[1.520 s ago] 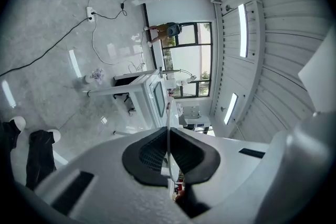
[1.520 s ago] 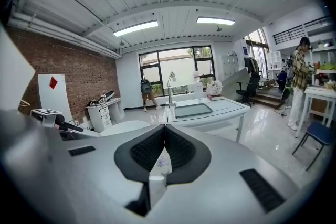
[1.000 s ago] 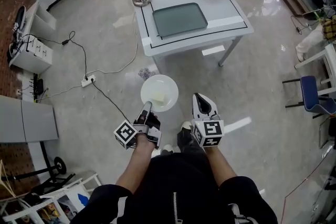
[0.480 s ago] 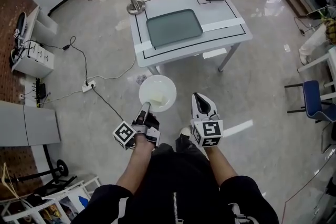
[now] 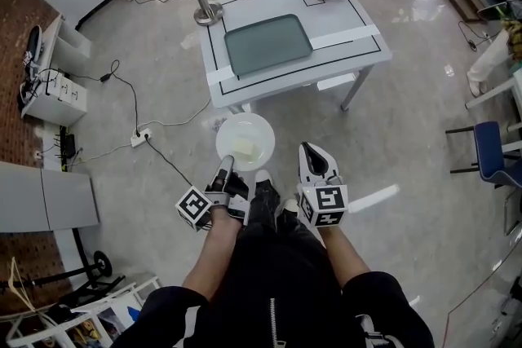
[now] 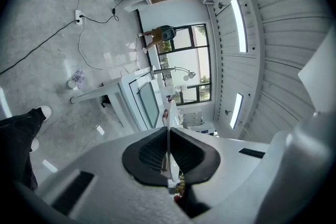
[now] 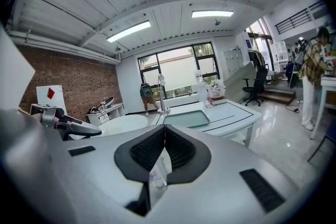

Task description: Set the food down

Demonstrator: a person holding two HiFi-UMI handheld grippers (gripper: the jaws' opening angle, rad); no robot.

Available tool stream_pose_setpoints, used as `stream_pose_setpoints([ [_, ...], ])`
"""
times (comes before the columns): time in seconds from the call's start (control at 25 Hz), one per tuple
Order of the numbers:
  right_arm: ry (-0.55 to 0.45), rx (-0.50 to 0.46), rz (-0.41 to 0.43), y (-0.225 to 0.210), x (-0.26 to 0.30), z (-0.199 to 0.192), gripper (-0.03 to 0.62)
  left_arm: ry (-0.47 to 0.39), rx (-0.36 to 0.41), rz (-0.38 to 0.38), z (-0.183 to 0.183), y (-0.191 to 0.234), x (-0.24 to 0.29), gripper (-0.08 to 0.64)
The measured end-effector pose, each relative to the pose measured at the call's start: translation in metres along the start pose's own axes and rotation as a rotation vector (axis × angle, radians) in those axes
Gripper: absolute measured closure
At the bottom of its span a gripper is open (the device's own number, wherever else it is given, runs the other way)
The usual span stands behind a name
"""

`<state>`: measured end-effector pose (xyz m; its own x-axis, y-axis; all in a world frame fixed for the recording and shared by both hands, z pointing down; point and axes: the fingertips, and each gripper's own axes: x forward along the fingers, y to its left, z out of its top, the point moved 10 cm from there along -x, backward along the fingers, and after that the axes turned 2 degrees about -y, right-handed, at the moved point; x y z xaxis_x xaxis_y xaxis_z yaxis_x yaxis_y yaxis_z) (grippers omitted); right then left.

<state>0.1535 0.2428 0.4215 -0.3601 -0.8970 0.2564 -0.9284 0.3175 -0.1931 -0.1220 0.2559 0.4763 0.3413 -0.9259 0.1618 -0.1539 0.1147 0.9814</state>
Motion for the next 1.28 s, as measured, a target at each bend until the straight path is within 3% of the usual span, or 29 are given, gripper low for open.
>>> stream_pose_setpoints([
  [0.52, -0.005, -0.021, -0.024, -0.01, 0.048, 0.019, 0.583, 0.02, -0.03, -0.03, 0.02, -0.004, 0.055, 0.548],
  [1.28, 0.068, -0.058, -0.002, 0.001, 0.204, 0.052, 0.583, 0.03, -0.083, -0.01, 0.112, 0.003, 0.171, 0.548],
])
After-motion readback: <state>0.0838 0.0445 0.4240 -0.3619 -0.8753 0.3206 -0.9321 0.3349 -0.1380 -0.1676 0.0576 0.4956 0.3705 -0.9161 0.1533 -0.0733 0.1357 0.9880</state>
